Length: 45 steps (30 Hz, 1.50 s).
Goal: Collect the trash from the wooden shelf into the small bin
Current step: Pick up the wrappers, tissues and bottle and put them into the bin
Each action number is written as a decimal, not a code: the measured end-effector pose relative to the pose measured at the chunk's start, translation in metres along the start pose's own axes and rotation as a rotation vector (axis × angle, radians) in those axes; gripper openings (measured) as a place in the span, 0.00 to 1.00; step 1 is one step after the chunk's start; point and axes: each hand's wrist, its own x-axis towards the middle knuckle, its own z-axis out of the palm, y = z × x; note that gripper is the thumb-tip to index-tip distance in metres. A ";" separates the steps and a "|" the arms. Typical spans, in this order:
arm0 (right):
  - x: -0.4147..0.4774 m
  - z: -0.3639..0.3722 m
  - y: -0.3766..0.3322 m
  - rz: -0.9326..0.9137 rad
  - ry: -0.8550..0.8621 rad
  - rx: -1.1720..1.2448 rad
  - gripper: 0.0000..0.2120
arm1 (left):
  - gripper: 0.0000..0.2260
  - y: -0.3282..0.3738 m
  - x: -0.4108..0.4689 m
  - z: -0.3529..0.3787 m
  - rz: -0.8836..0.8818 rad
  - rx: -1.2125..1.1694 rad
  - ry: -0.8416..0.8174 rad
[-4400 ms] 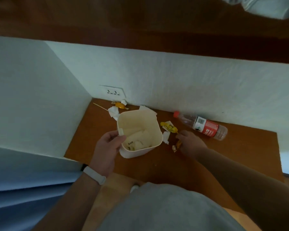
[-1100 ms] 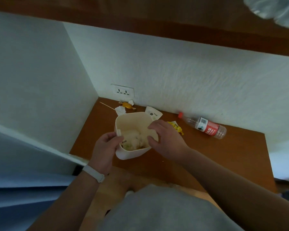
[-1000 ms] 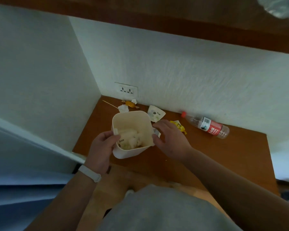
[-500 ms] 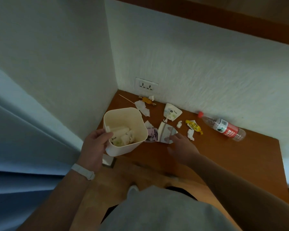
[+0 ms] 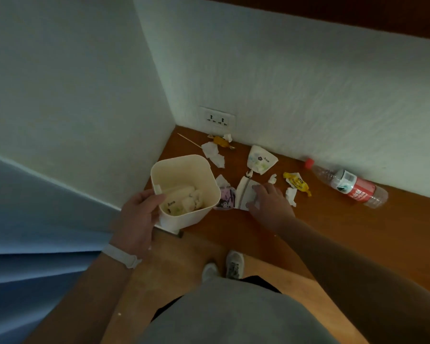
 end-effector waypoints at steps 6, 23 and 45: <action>0.026 0.000 0.005 0.043 -0.144 0.009 0.40 | 0.03 0.013 -0.004 0.012 0.110 0.066 -0.023; 0.017 -0.014 0.012 0.328 -0.044 0.381 0.16 | 0.07 0.035 0.039 0.046 0.039 0.116 -0.149; -0.012 -0.091 -0.113 0.201 0.300 0.804 0.05 | 0.09 0.029 0.101 0.053 -0.025 0.178 -0.394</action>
